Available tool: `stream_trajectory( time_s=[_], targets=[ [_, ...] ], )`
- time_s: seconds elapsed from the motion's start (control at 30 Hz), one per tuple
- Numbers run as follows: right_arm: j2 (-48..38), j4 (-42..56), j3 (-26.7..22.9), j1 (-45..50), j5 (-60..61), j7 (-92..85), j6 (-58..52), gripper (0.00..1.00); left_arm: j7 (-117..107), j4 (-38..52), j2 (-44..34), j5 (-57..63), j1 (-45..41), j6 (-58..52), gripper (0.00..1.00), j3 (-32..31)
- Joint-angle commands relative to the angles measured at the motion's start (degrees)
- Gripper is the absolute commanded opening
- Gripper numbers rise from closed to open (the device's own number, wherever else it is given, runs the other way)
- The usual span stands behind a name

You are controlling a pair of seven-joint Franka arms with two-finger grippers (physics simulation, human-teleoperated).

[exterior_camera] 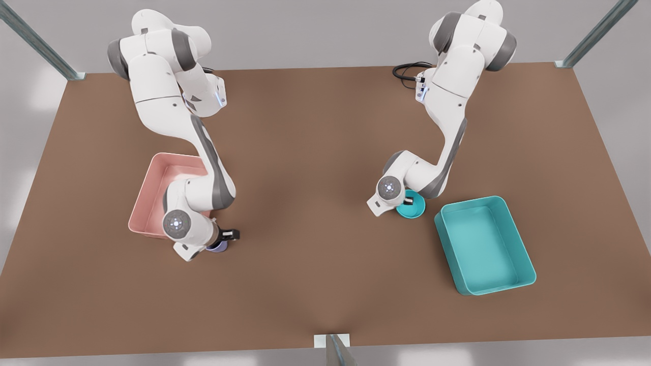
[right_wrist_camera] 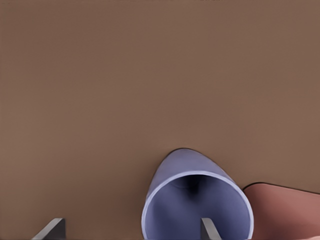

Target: Put the bowls and cups in different boxes

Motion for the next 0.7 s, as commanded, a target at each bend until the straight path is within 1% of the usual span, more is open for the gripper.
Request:
stream_trajectory(
  time_s=[0.0,0.1,0.13,0.2,0.27,0.3,0.33,0.4,0.43,0.47,0.5,0.53,0.57,0.6,0.67],
  targets=[
    [-0.12,-0.96,0.0,0.2,0.21,4.61,4.86,1.0,-3.94,0.38,-0.36,-0.8,0.0,0.72,0.21,0.04],
    [0.59,-1.05,0.0,0.64,0.21,5.32,5.04,1.0,-4.12,1.17,-0.62,-0.8,0.0,-0.43,0.21,0.04],
    [0.85,-1.84,0.0,0.73,0.21,5.32,5.39,1.0,-4.38,1.34,-1.76,-0.98,0.0,-1.3,0.21,0.04],
    [0.94,-3.25,0.0,0.91,0.3,5.41,6.44,1.0,-4.56,4.06,-5.98,-1.42,-0.01,-9.56,0.21,1.0],
    [0.85,-4.83,0.0,0.99,0.3,5.41,8.38,1.0,-8.6,8.9,-12.92,-4.49,0.17,-19.67,0.21,4.69],
    [0.94,-5.27,0.0,1.08,0.3,5.41,9.26,1.0,-8.6,11.62,-14.15,-4.76,2.36,-23.8,0.21,4.96],
    [1.03,-5.62,0.0,1.17,0.3,5.41,9.7,1.0,-8.6,13.38,-14.42,-4.76,5.08,-25.47,0.21,5.05],
    [1.47,-5.97,0.0,1.35,0.3,5.41,10.4,1.0,-7.28,14.88,-14.25,-4.58,10.18,-24.51,0.21,7.51],
    [1.73,-5.97,0.0,1.35,0.3,5.41,10.4,1.0,-5.7,14.88,-12.93,-5.19,12.29,-21.27,0.21,8.74],
    [1.91,-5.97,0.0,1.35,0.3,5.41,10.49,0.93,-5.61,15.14,-10.47,-5.64,12.39,-18.1,0.21,9.35],
    [1.91,-5.97,0.0,1.35,0.3,5.41,10.49,0.83,-5.61,16.19,-8.1,-5.72,12.74,-15.73,0.21,9.71],
    [1.99,-5.97,0.0,1.35,0.3,5.41,10.49,0.71,-5.43,21.81,-3.62,-6.69,14.23,-15.98,0.21,9.71],
    [2.08,-5.97,0.0,1.35,0.3,5.41,10.49,0.59,-3.07,24.28,-0.98,-7.31,15.64,-15.98,0.21,9.71],
    [2.17,-5.97,0.0,1.35,0.3,5.41,10.23,0.49,-2.27,25.77,1.39,-7.31,16.34,-15.63,0.21,9.71],
    [2.17,-5.71,0.0,1.08,0.3,5.32,9.79,0.21,-2.27,26.13,4.56,-7.22,16.34,-12.3,0.21,9.71]
  ],
)
